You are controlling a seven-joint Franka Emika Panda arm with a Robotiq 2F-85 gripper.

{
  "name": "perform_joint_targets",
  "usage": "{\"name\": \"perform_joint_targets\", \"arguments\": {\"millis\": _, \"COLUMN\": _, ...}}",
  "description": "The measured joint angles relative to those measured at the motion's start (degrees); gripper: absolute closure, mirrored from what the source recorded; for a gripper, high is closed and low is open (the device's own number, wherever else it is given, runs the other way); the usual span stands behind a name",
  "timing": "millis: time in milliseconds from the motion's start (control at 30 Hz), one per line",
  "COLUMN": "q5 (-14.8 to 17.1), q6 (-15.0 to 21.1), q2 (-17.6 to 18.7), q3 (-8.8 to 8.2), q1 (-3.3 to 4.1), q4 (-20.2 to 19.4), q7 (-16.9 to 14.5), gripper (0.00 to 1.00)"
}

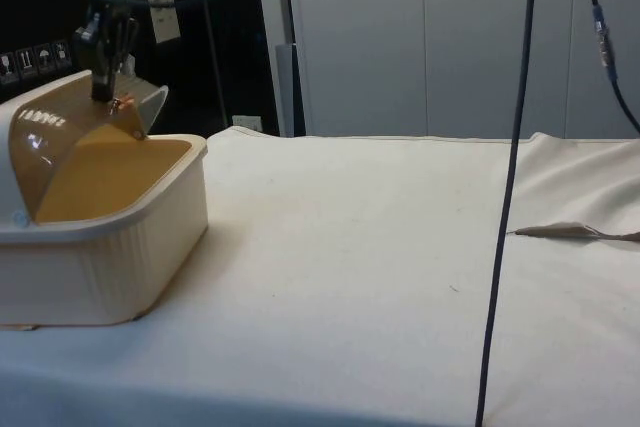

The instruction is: Open the lid, then close it.

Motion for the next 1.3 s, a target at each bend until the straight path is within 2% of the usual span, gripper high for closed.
{"name": "perform_joint_targets", "arguments": {"millis": 300, "q5": -0.06, "q6": 0.74, "q2": -2.18, "q3": 0.00, "q1": 0.17, "q4": -4.93, "q7": 0.00, "gripper": 1.00}}
{"name": "perform_joint_targets", "arguments": {"millis": 600, "q5": -0.06, "q6": 0.92, "q2": -2.46, "q3": 0.23, "q1": 0.46, "q4": -8.19, "q7": 0.06, "gripper": 1.00}}
{"name": "perform_joint_targets", "arguments": {"millis": 1033, "q5": 0.00, "q6": 1.78, "q2": -2.52, "q3": 0.86, "q1": 0.46, "q4": -12.43, "q7": 0.29, "gripper": 1.00}}
{"name": "perform_joint_targets", "arguments": {"millis": 1300, "q5": 0.00, "q6": 2.29, "q2": -3.95, "q3": 1.26, "q1": 0.46, "q4": -16.10, "q7": 0.29, "gripper": 1.00}}
